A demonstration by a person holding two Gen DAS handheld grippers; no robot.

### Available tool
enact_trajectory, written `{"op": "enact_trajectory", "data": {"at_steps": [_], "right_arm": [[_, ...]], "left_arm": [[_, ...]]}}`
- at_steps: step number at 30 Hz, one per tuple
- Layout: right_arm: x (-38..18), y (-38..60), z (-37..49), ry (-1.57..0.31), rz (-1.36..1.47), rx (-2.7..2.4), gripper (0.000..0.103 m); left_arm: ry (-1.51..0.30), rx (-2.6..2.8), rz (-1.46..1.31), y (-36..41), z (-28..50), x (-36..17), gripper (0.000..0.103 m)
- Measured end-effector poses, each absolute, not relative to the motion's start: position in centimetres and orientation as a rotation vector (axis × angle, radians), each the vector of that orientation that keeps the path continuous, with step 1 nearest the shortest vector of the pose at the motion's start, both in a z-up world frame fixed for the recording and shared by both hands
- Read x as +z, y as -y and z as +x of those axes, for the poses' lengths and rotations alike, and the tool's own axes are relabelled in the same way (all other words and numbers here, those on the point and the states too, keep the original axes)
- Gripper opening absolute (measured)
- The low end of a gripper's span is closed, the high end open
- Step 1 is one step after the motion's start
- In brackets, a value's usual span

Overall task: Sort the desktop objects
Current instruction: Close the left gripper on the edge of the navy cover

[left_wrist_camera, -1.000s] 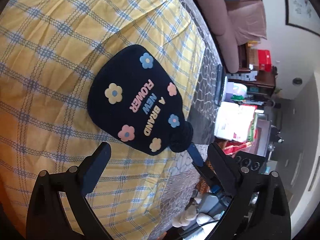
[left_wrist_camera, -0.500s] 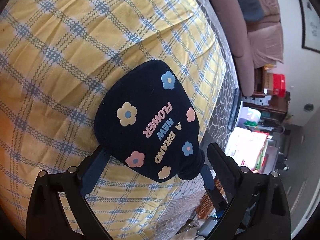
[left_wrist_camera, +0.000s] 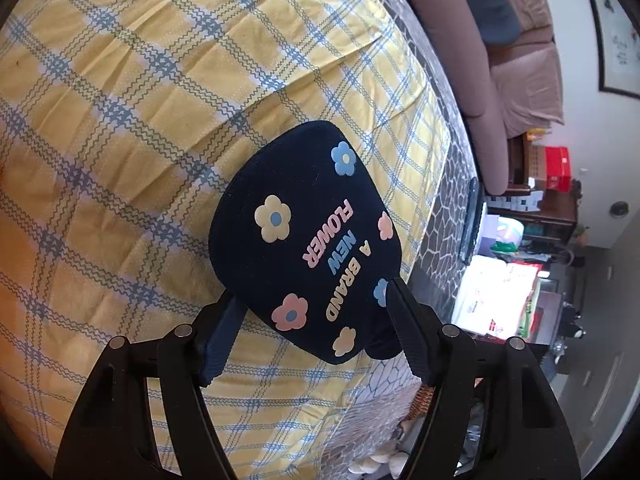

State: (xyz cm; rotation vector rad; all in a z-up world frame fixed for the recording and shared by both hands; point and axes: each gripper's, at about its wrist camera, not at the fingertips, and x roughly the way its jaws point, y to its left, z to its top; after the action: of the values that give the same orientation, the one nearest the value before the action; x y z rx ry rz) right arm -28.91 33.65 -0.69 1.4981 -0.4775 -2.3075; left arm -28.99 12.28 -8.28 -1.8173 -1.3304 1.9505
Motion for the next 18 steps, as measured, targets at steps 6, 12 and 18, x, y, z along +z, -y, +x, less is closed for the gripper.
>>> {"op": "enact_trajectory", "data": {"at_steps": [6,12,18], "right_arm": [[-3.6,-33.3,-28.0,0.26,1.573,-2.347,0.102],[-3.1,-33.9,-28.5,0.254,1.575,-2.344,0.102],[-3.1,-34.0,-28.1,0.274,1.585,-2.323,0.102]], "left_arm": [[1.389,1.905,-1.72,-12.2,-28.9,-7.3,0.066],[1.463,1.829,-1.575,-12.1,-30.9,-7.1,0.067],[1.365,1.83,-1.576,-13.5,-32.3,-8.2,0.043]]}}
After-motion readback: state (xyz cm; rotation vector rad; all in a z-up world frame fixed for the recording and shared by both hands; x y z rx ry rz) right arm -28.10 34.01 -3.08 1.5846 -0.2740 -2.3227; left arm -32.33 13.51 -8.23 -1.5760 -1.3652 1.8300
